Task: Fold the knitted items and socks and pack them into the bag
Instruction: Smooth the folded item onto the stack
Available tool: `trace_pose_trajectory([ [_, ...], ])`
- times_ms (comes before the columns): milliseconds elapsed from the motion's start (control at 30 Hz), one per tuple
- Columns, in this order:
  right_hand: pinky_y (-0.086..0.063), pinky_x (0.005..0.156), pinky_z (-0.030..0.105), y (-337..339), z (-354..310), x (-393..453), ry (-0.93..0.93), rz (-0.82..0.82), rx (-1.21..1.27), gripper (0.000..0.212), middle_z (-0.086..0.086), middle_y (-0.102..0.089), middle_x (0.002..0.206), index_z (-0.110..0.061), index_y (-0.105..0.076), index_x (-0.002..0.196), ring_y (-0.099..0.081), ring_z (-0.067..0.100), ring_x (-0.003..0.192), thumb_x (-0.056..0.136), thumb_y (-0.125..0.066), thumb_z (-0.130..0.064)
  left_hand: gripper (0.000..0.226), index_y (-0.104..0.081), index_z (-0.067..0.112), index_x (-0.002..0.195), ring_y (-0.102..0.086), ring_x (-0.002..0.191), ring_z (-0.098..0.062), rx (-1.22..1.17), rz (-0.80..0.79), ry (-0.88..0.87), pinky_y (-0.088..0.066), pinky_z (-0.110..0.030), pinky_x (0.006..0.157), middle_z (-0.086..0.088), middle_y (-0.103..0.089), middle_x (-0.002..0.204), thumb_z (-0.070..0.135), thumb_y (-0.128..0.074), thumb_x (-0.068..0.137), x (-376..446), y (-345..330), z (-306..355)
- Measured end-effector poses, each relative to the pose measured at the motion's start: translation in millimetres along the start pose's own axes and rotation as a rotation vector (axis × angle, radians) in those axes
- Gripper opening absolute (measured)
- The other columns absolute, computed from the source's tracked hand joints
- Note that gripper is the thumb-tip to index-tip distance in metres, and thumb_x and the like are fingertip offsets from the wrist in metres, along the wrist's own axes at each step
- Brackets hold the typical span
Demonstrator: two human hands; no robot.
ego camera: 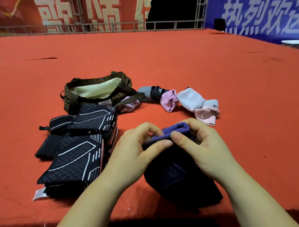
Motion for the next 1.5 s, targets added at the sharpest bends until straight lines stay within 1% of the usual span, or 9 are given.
trace_pose_trajectory([
  [167,-0.039,0.058,0.01,9.2,-4.3,-2.9,-0.001,0.14,-0.024,0.02,-0.014,-0.061,0.059,-0.017,-0.065,0.069,-0.052,-0.003,0.057,0.07,-0.073,-0.035,0.036,-0.053,0.023,0.068,-0.044,0.054,-0.003,-0.164,0.031,0.114,-0.041,-0.025,0.054,0.013,-0.047,0.055,0.056,-0.049,0.078,-2.8,2.4,-20.6],
  [300,-0.049,0.071,0.02,8.2,6.0,-5.0,-0.047,0.085,-0.039,0.004,-0.007,-0.072,0.08,-0.018,-0.07,0.082,-0.064,0.006,0.074,0.079,-0.071,-0.02,0.034,-0.051,0.022,0.061,-0.041,0.061,-0.002,-0.218,0.084,0.24,-0.034,-0.026,0.065,0.015,-0.044,0.058,0.048,-0.05,0.083,-4.8,5.8,-42.3],
  [500,-0.046,0.062,0.018,-1.5,6.2,-11.3,-0.061,0.015,-0.227,0.014,-0.009,-0.069,0.069,-0.028,-0.068,0.07,-0.059,0.003,0.063,0.075,-0.076,-0.018,0.043,-0.054,0.047,0.112,-0.049,0.113,0.012,-0.148,-0.128,0.163,-0.037,-0.009,0.094,0.028,-0.059,0.114,0.059,-0.059,0.071,-4.6,-11.1,-16.5],
  [600,-0.04,0.055,0.014,-1.3,4.1,-12.0,-0.06,0.02,-0.269,0.016,-0.011,-0.065,0.063,-0.025,-0.063,0.066,-0.051,0.0,0.057,0.071,-0.079,-0.023,0.027,-0.065,0.037,0.106,-0.059,0.097,0.01,-0.071,-0.165,0.148,-0.041,-0.012,0.09,0.016,-0.07,0.098,0.037,-0.072,0.08,-0.4,-12.8,-8.8],
  [733,-0.038,0.055,0.012,-0.8,3.8,-13.0,-0.067,0.009,-0.303,0.021,-0.014,-0.063,0.062,-0.025,-0.062,0.065,-0.05,-0.002,0.054,0.066,-0.082,-0.026,0.002,-0.069,0.02,0.085,-0.061,0.077,-0.002,-0.315,-0.17,0.218,-0.046,-0.013,0.075,0.008,-0.07,0.08,0.022,-0.069,0.084,-2.9,-15.7,-16.0],
  [1000,-0.039,0.056,0.018,-1.0,13.5,-11.8,-0.095,-0.037,-0.233,0.019,-0.009,-0.063,0.06,-0.019,-0.063,0.065,-0.051,0.002,0.055,0.068,-0.082,-0.023,0.017,-0.062,0.023,0.063,-0.056,0.059,-0.005,-0.712,-0.063,0.366,-0.047,-0.014,0.059,0.004,-0.059,0.065,0.013,-0.074,0.057,-7.2,-9.4,-40.9],
  [1233,-0.045,0.062,0.03,-6.9,19.6,-13.9,-0.101,-0.075,-0.248,0.017,-0.001,-0.068,0.067,-0.023,-0.064,0.072,-0.056,0.011,0.06,0.07,-0.082,-0.023,0.039,-0.066,0.027,0.097,-0.065,0.089,-0.009,-0.448,-0.183,0.283,-0.052,-0.023,0.083,0.005,-0.071,0.095,0.035,-0.077,0.061,-6.0,-14.2,-25.5],
  [1400,-0.043,0.057,0.021,1.1,19.3,-13.2,-0.102,-0.046,-0.221,0.017,-0.002,-0.066,0.064,-0.02,-0.064,0.069,-0.054,0.006,0.057,0.07,-0.081,-0.022,0.012,-0.066,0.017,0.081,-0.058,0.065,-0.005,-0.418,-0.132,0.352,-0.048,-0.016,0.065,0.004,-0.064,0.067,0.005,-0.07,0.079,-4.7,-13.4,-35.2],
  [1500,-0.041,0.057,0.016,6.7,20.1,-12.5,-0.096,-0.003,-0.168,0.018,-0.008,-0.064,0.061,-0.019,-0.062,0.065,-0.053,0.003,0.056,0.071,-0.079,-0.02,0.013,-0.066,0.018,0.093,-0.064,0.073,-0.004,-0.548,-0.07,0.418,-0.051,-0.015,0.069,0.005,-0.07,0.077,0.013,-0.07,0.082,-10.0,-7.1,-50.0],
])
Point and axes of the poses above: each hand's wrist, its own x-axis towards the middle knuckle, its own y-axis out of the back of the hand, z = x × y, the point moved 9 cm from there along x, towards the middle knuckle
